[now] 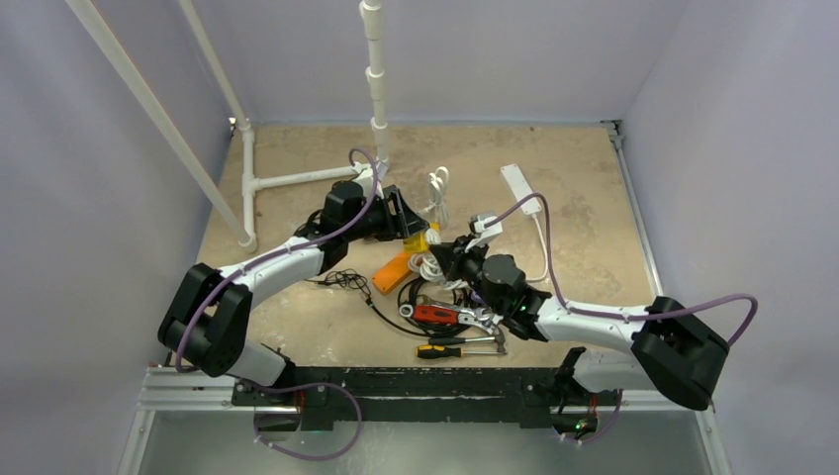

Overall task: Pull the plug off the socket
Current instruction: Remove the plug from the socket.

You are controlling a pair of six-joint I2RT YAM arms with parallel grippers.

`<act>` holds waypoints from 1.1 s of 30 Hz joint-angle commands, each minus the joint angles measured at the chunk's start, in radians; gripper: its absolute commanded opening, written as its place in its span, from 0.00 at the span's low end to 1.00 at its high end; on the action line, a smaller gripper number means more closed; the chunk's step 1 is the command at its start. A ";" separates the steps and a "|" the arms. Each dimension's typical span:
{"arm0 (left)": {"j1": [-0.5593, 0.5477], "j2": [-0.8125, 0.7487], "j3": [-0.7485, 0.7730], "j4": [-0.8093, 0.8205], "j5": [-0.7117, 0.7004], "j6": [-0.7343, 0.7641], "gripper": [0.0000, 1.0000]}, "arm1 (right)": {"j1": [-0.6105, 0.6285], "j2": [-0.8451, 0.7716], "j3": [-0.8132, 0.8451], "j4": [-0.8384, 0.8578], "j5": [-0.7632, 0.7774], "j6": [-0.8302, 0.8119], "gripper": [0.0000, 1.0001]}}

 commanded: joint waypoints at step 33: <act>0.047 -0.004 0.007 -0.061 -0.090 0.099 0.00 | -0.062 -0.066 0.076 0.150 0.008 0.027 0.00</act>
